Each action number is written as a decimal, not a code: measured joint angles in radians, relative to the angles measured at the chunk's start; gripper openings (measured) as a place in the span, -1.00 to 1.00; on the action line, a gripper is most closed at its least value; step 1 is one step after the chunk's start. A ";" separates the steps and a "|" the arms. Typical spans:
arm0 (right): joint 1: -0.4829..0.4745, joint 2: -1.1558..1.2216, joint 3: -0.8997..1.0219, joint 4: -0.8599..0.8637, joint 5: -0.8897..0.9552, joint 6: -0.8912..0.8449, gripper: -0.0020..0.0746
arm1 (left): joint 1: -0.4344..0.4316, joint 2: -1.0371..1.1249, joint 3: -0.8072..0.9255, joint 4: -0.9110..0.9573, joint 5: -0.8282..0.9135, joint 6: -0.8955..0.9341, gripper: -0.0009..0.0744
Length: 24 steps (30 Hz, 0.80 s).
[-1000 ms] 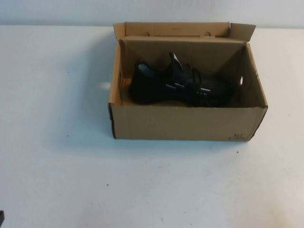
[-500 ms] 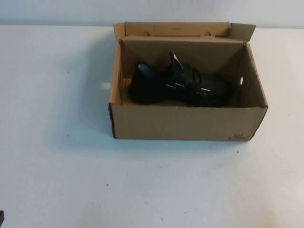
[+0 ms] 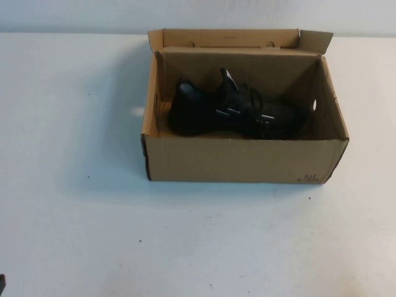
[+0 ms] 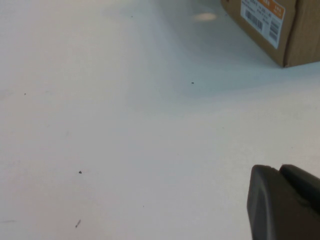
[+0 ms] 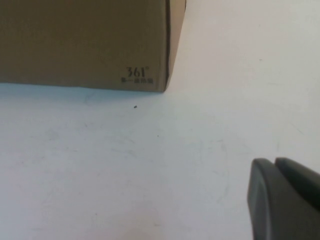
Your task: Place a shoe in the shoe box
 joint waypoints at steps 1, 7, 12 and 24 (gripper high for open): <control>0.000 0.000 0.000 0.003 0.000 0.000 -0.99 | 0.000 0.000 0.000 0.000 0.000 0.000 -0.98; 0.000 0.000 0.000 0.036 0.000 0.000 -0.99 | 0.000 0.000 0.000 0.000 0.001 0.000 -0.98; 0.000 0.000 0.000 0.047 0.000 0.000 -0.99 | 0.000 0.000 0.000 0.002 0.001 0.000 -0.98; 0.000 0.000 0.000 0.051 0.000 0.000 -0.99 | 0.000 0.000 0.000 0.004 0.001 0.000 -0.98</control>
